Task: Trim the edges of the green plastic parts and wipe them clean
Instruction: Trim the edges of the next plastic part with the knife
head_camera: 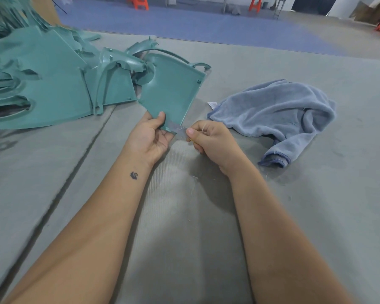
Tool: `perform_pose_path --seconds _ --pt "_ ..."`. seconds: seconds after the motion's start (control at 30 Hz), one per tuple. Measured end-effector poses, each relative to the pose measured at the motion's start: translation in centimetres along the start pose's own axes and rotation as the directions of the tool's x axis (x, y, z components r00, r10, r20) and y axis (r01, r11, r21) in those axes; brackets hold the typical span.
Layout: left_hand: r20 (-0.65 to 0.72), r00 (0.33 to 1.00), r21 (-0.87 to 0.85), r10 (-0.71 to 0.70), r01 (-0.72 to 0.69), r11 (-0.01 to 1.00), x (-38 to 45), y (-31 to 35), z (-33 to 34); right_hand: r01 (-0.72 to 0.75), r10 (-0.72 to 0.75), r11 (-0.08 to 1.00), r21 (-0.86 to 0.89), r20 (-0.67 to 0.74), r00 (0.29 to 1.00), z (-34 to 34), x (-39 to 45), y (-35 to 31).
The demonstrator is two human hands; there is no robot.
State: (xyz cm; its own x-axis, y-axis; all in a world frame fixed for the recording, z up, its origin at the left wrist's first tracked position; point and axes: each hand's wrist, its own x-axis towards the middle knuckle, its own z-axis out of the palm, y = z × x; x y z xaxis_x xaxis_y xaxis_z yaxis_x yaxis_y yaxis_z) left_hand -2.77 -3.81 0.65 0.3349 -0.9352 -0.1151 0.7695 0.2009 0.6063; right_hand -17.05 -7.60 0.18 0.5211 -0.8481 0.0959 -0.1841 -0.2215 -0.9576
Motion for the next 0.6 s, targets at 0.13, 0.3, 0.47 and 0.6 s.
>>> perform_pose_path --seconds 0.13,0.3,0.47,0.6 --pt "0.036 0.999 0.044 -0.031 0.030 0.999 -0.38 0.05 -0.01 0.016 0.000 0.993 0.114 -0.136 0.991 -0.55 0.51 0.46" --pt "0.045 0.999 0.048 -0.024 0.022 0.999 -0.39 -0.03 0.05 0.017 0.013 0.982 0.186 -0.162 0.987 -0.48 0.56 0.49" --pt "0.037 0.999 0.023 0.000 -0.001 1.000 -0.13 -0.21 -0.12 0.009 -0.013 0.999 0.038 0.098 0.995 -0.24 -0.15 0.17" --pt "0.031 0.999 0.040 0.016 -0.017 0.999 -0.24 -0.24 -0.03 0.012 -0.004 0.995 -0.104 0.082 0.997 -0.12 -0.12 0.06"
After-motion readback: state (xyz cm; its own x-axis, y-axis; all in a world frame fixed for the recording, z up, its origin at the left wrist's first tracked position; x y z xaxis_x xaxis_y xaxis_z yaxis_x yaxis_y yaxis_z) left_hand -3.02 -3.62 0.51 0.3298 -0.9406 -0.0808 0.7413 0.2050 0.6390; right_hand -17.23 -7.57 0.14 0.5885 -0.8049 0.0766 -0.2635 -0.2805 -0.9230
